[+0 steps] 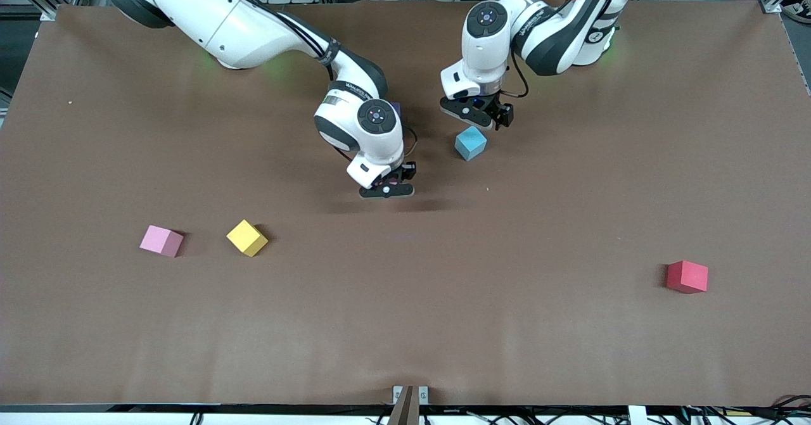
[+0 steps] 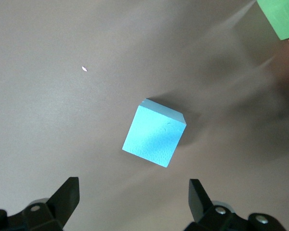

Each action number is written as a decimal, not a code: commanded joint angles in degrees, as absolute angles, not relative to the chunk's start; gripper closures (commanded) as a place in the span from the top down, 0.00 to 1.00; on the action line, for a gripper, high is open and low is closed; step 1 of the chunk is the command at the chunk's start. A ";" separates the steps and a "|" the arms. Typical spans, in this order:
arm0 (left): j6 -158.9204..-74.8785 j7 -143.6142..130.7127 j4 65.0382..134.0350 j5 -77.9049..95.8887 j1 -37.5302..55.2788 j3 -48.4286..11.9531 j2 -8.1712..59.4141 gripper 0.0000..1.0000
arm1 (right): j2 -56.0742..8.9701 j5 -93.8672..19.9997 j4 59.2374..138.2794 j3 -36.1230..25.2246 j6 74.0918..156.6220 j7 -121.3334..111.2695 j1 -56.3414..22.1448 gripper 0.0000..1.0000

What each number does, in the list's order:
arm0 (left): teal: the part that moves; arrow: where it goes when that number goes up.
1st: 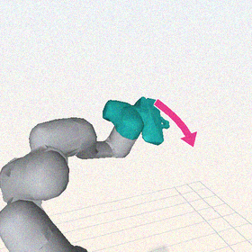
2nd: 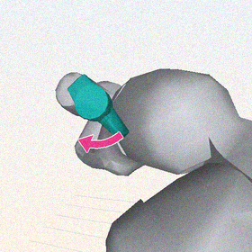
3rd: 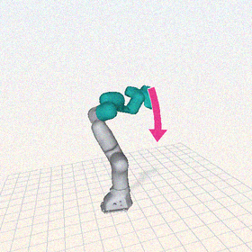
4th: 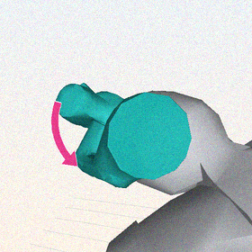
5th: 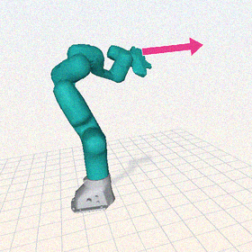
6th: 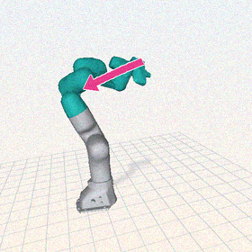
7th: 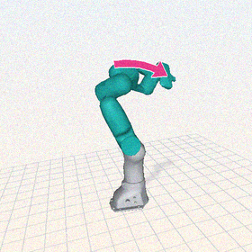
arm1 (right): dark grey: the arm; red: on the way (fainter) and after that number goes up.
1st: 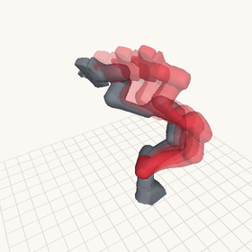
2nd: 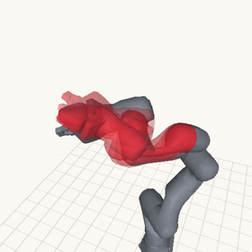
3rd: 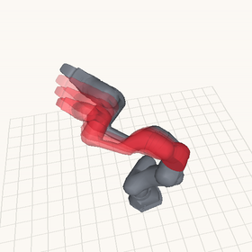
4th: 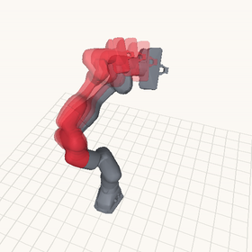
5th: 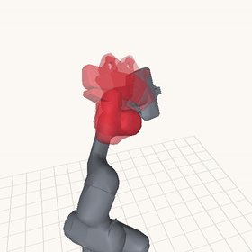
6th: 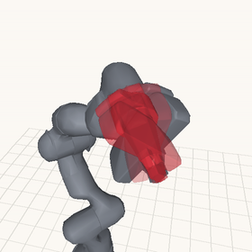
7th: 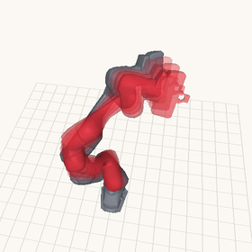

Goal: Arrange blocks into number 1
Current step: 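Place the pink cube below the green cube while the left gripper reaches cyan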

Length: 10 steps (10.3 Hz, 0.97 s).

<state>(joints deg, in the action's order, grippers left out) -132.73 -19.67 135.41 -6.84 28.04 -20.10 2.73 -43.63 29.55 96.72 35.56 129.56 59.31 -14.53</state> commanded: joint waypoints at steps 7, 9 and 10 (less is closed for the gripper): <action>-141.67 -4.92 134.04 -5.54 26.11 -20.21 11.06 1.00 | -40.78 31.03 101.07 37.09 130.43 61.79 -13.10 0.00; -142.82 -4.92 134.12 -5.71 26.02 -20.21 12.12 1.00 | -40.61 31.03 100.99 37.09 130.17 61.70 -13.01 0.84; -142.82 -4.92 134.12 -5.89 26.02 -20.21 12.22 1.00 | -40.61 31.29 100.81 37.09 130.08 61.61 -12.92 1.00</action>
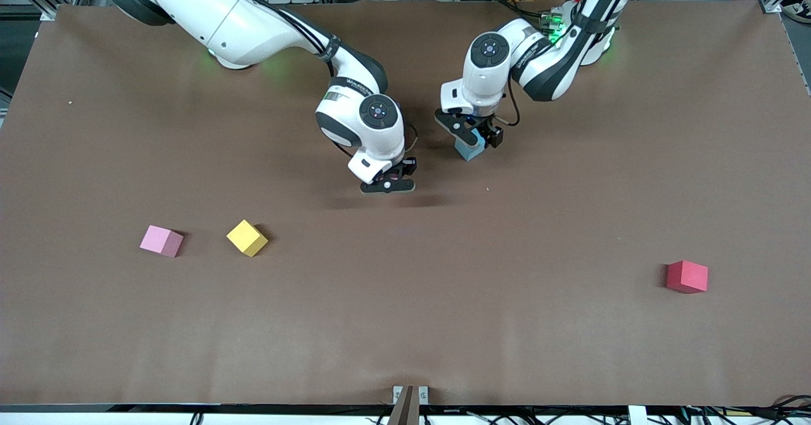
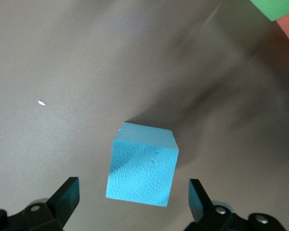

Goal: Arrange blocks into number 1
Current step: 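Place the pink cube below the green cube while the left gripper reaches cyan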

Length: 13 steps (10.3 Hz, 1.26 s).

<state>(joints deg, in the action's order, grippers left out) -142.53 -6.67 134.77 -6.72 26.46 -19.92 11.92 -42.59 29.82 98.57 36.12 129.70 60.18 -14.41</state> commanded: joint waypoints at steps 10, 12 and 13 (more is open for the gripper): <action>-142.82 -4.83 134.21 -6.06 26.02 -20.04 12.74 1.00 | -34.63 30.94 100.55 33.15 129.64 56.00 -1.95 1.00; -142.91 -4.83 134.21 -6.06 26.02 -20.04 13.70 1.00 | -34.45 30.76 100.81 32.26 128.68 53.35 2.61 1.00; -144.39 -4.92 134.30 -6.06 26.02 -20.04 14.67 1.00 | -34.45 30.85 100.81 32.26 126.15 53.18 5.07 1.00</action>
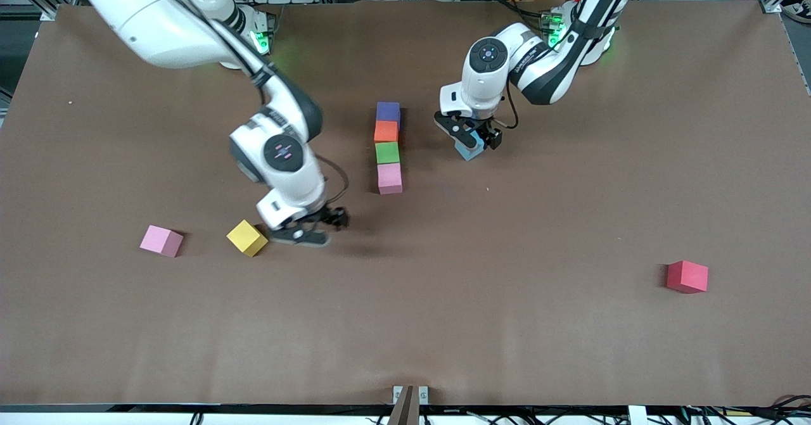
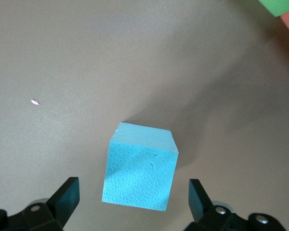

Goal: Arrange blocks into number 1
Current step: 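Grasp the cyan cube with the left gripper while the right gripper approaches yellow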

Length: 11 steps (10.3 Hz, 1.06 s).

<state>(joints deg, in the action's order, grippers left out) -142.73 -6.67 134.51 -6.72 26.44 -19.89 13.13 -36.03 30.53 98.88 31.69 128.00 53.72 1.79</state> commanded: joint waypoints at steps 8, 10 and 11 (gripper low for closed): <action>-144.84 -6.15 134.56 -6.15 26.54 -20.21 15.47 1.00 | -33.05 25.75 100.99 31.11 122.53 47.99 10.01 1.00; -145.98 -7.81 134.38 -5.98 26.98 -20.39 16.95 1.00 | -32.52 25.23 100.99 31.11 121.99 47.55 9.93 1.00; -147.12 -7.91 134.56 -5.98 26.98 -20.48 17.66 1.00 | -32.52 25.22 100.99 31.11 122.08 47.46 9.93 1.00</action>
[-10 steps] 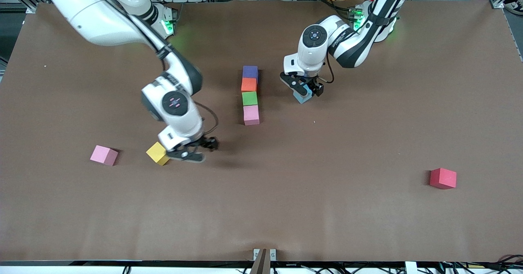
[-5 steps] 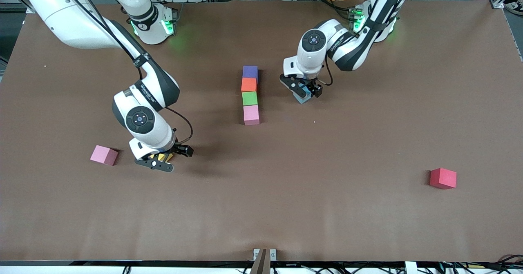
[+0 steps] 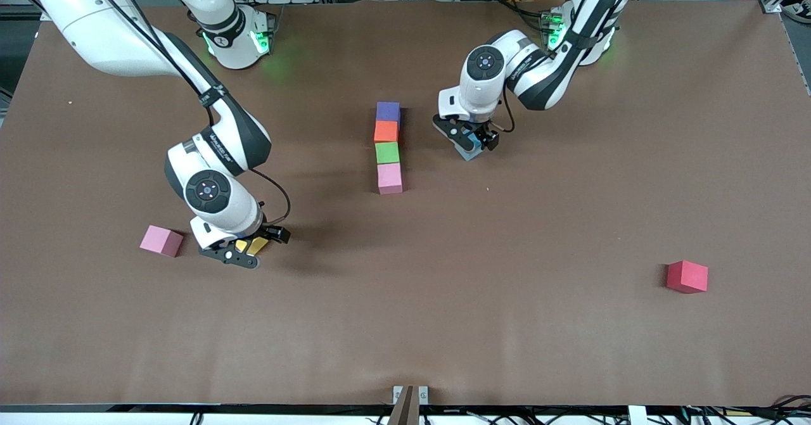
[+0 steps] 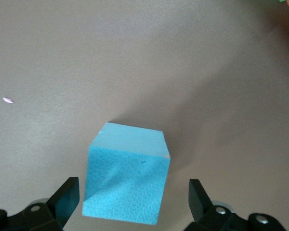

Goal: Arrange blocks into number 1
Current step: 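Grasp the cyan cube with the left gripper while the right gripper approaches yellow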

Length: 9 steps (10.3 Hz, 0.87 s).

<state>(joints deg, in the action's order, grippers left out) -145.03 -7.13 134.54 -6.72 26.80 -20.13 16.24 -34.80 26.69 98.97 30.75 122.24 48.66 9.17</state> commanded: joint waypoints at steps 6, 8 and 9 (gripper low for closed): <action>-148.27 -7.74 134.47 -6.07 26.19 -20.39 18.46 0.54 | -32.70 24.61 99.33 31.64 121.99 47.29 10.55 1.00; -146.96 -7.82 133.51 -6.06 25.15 -20.13 16.71 0.54 | -32.61 24.61 99.31 32.34 121.21 47.37 10.37 1.00; -143.12 -8.00 131.33 -5.63 22.70 -20.21 15.83 0.54 | -32.61 24.70 99.23 32.52 119.64 47.20 10.46 1.00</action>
<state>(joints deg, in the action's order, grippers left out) -147.15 -7.77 133.15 -6.68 25.58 -19.86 18.33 -34.07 25.68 98.35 31.35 121.57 48.29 9.40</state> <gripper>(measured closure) 0.405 0.000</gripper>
